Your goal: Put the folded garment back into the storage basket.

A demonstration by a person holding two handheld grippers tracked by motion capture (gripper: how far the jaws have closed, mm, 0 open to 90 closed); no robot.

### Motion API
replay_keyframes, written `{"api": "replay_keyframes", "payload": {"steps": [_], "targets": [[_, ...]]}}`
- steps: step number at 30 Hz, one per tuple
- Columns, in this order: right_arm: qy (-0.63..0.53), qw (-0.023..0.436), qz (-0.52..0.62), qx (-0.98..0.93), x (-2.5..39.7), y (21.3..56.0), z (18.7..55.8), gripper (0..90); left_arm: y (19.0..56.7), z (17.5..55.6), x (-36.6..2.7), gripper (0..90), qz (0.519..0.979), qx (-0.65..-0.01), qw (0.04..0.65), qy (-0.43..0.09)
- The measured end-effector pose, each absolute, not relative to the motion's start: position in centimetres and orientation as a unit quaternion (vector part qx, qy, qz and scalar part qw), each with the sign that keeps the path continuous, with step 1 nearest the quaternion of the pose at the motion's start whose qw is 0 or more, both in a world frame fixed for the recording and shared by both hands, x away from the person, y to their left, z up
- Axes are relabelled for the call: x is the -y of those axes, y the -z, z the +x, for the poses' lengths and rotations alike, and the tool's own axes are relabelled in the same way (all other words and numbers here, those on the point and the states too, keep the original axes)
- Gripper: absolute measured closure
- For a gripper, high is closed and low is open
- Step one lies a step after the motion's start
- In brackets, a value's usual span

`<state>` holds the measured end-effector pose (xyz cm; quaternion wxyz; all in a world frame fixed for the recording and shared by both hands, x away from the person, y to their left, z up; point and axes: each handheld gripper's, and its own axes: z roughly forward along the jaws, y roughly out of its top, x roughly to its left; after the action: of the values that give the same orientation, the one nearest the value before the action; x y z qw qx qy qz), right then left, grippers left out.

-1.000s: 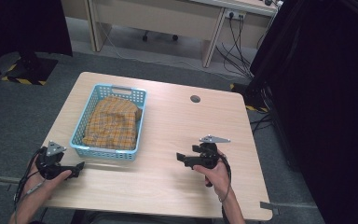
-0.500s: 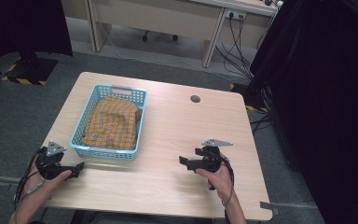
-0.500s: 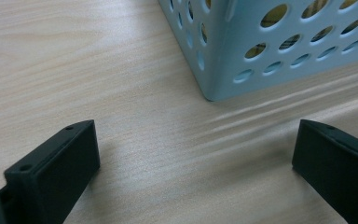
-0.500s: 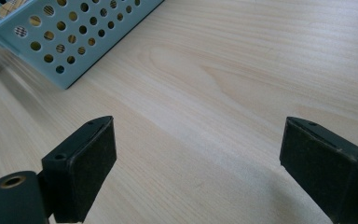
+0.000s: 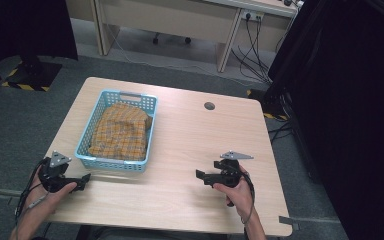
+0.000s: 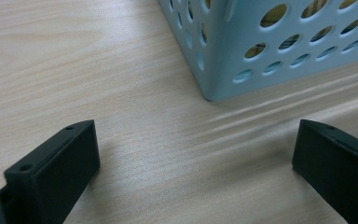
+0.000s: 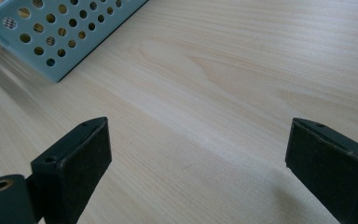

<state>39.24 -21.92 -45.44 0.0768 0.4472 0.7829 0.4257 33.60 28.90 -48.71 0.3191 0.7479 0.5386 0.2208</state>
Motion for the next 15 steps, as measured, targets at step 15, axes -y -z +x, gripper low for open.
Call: {"api": "replay_keyframes", "payload": {"steps": [15], "targets": [[-0.415, 0.090, 0.446, -0.788, 22.67, 45.65, 38.33, 7.4, 48.71, 33.61, -28.90, 0.0, 0.748, -0.539, 0.319, -0.221]]}}
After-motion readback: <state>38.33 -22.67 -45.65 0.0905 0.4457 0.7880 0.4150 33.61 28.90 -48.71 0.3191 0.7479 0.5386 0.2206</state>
